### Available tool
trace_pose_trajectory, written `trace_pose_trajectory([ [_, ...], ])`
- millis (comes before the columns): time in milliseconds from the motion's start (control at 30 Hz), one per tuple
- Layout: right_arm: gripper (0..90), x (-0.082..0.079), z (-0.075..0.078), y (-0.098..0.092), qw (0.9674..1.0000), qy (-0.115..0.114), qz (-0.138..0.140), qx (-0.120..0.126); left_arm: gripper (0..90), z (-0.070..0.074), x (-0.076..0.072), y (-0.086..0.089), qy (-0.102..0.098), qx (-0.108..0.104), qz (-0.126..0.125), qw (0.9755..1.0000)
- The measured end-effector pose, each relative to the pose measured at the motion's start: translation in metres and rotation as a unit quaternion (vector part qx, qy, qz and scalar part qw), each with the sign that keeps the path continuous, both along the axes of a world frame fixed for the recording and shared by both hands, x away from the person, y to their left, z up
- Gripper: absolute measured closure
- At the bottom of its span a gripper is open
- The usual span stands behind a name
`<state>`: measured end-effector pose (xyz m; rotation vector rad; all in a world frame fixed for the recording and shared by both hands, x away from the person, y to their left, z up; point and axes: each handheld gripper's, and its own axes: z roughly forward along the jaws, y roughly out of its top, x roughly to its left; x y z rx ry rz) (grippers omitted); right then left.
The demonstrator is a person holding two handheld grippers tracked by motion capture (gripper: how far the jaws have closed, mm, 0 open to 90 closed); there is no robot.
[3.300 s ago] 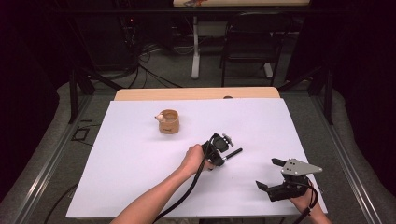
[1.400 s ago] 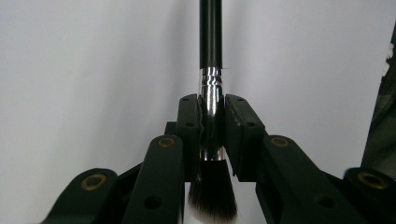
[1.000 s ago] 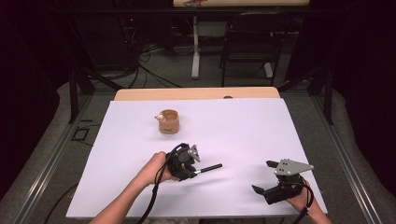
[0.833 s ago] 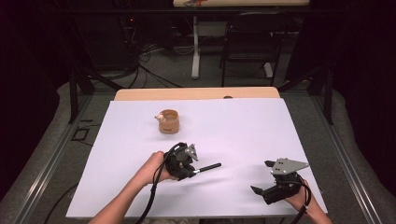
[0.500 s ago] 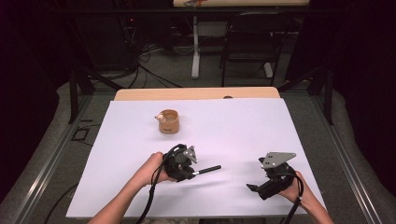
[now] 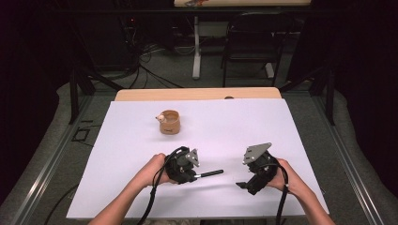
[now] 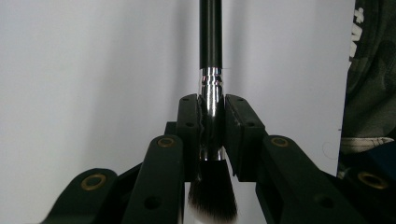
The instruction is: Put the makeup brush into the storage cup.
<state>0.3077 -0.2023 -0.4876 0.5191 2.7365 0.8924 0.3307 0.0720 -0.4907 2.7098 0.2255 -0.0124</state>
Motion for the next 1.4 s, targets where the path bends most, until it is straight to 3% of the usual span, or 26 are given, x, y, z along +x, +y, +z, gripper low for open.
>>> trace_pose_trajectory([
  [233, 0.0, 0.009, 0.005, 0.031, 0.9983, 0.002, 0.052, -0.027, 76.8, -0.001, -0.002, -0.003, 0.003, 0.004, -0.012, 0.9999],
  [567, 0.4, 0.014, 0.002, 0.052, 0.9963, 0.018, 0.080, -0.026, 76.9, -0.004, -0.003, -0.008, 0.006, 0.010, -0.031, 0.9995],
  [667, 8.1, 0.013, -0.001, 0.054, 0.9956, 0.022, 0.089, -0.019, 76.9, -0.004, -0.004, -0.010, 0.006, 0.010, -0.035, 0.9993],
  [933, 29.2, 0.011, -0.010, 0.061, 0.9946, 0.030, 0.094, -0.031, 76.8, -0.006, -0.006, -0.012, 0.002, 0.008, -0.038, 0.9992],
  [967, 39.7, 0.012, -0.013, 0.060, 0.9952, 0.035, 0.087, -0.031, 76.8, -0.006, -0.007, -0.012, -0.003, 0.008, -0.038, 0.9992],
  [1400, 63.0, 0.012, -0.021, 0.059, 0.9928, 0.058, 0.100, -0.030, 76.8, -0.009, -0.008, -0.013, -0.005, 0.005, -0.044, 0.9990],
])
